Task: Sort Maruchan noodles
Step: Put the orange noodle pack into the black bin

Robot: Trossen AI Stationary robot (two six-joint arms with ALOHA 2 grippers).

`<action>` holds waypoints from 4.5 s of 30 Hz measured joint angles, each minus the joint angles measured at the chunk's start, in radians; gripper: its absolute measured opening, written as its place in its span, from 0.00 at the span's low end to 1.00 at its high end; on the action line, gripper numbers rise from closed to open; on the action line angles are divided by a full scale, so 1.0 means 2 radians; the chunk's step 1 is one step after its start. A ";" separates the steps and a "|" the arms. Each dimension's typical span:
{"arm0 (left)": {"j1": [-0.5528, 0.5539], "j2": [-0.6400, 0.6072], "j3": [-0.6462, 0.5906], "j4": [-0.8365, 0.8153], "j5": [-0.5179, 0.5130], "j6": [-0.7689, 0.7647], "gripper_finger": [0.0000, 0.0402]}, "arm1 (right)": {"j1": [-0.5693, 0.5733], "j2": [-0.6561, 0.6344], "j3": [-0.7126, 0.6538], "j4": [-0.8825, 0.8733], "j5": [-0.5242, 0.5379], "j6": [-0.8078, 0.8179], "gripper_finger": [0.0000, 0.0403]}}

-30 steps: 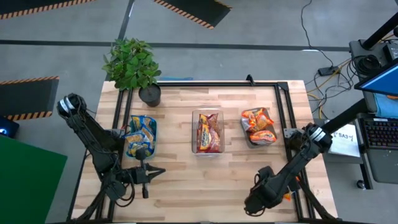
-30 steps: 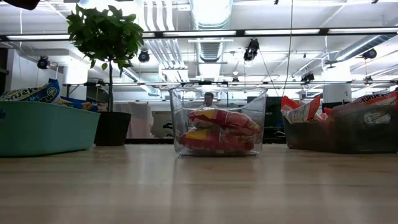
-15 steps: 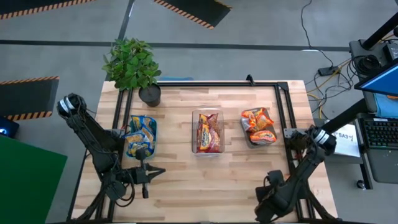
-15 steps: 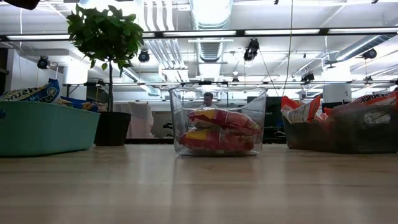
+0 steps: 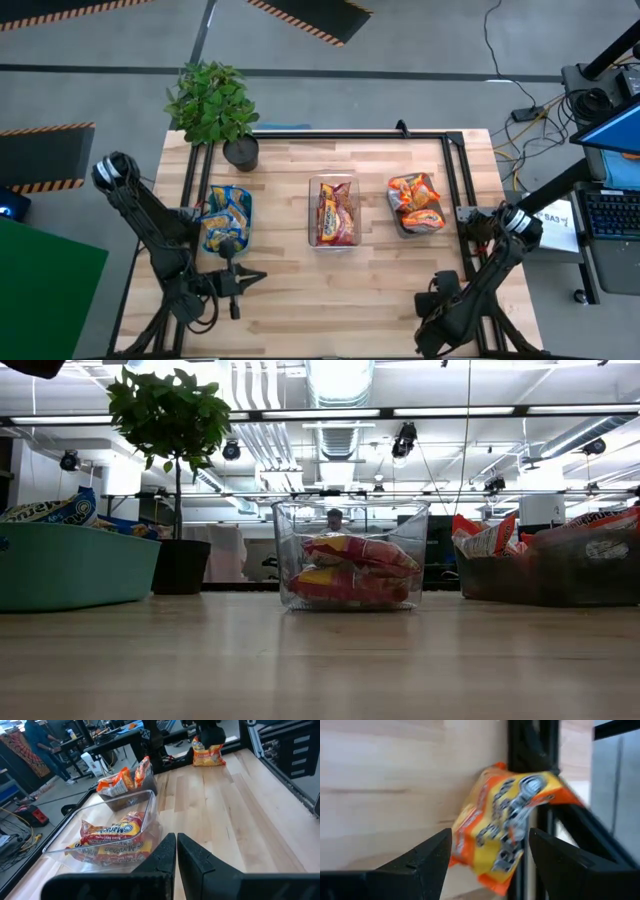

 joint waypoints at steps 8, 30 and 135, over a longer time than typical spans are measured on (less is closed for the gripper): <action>0.000 0.026 0.001 0.010 -0.008 0.000 0.00 | 0.000 -0.003 -0.046 0.003 -0.013 -0.008 0.64; 0.000 0.028 0.001 0.018 -0.026 0.006 0.00 | 0.000 -0.004 -0.146 0.105 -0.008 -0.029 0.34; 0.001 0.028 0.001 0.022 -0.078 0.006 0.00 | -0.478 -0.173 -0.228 0.173 0.468 -0.583 0.02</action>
